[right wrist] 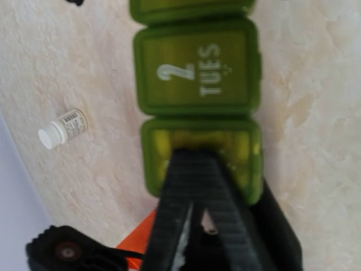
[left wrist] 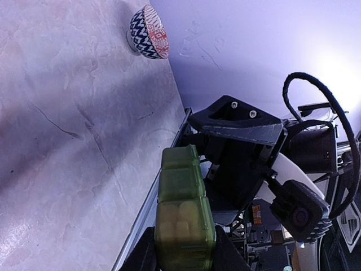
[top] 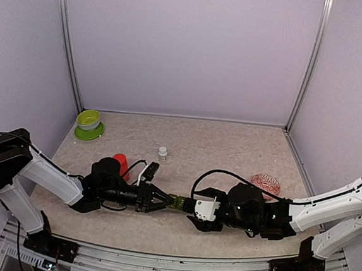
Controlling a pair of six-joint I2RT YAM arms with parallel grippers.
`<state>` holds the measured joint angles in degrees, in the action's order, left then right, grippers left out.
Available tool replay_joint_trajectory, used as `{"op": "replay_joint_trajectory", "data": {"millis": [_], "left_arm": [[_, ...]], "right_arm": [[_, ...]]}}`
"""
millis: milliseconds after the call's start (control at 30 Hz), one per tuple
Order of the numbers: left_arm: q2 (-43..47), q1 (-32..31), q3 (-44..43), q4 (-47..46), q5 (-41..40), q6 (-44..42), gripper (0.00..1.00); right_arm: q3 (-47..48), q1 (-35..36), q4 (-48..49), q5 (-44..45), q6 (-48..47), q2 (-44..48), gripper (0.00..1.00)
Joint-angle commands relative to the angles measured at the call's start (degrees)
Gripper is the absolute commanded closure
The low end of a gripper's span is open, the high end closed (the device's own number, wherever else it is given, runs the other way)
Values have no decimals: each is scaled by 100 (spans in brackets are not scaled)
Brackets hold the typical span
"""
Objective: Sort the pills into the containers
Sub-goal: Open the lid of the pill container.
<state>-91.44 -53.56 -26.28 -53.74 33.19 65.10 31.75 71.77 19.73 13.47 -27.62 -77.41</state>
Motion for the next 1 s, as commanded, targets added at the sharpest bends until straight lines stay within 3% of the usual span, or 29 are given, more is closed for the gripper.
{"op": "replay_joint_trajectory", "data": {"millis": [0,133,500,667,967], "left_arm": [[-58,-23,5,-383,138,94,72],[-63,-23,-15,-377,153,99,72],[-165,-23,-49,-356,123,97,72],[-209,-26,-62,-302,100,71,72],[-123,-32,-138,73,11,-122,72]], "right_arm": [[24,-40,211,-15,-22,-176,28],[48,-39,270,151,-25,-244,32],[80,-22,264,282,-59,-196,57],[256,-22,-100,44,15,-235,78],[466,-24,-582,-349,312,-164,73]]}}
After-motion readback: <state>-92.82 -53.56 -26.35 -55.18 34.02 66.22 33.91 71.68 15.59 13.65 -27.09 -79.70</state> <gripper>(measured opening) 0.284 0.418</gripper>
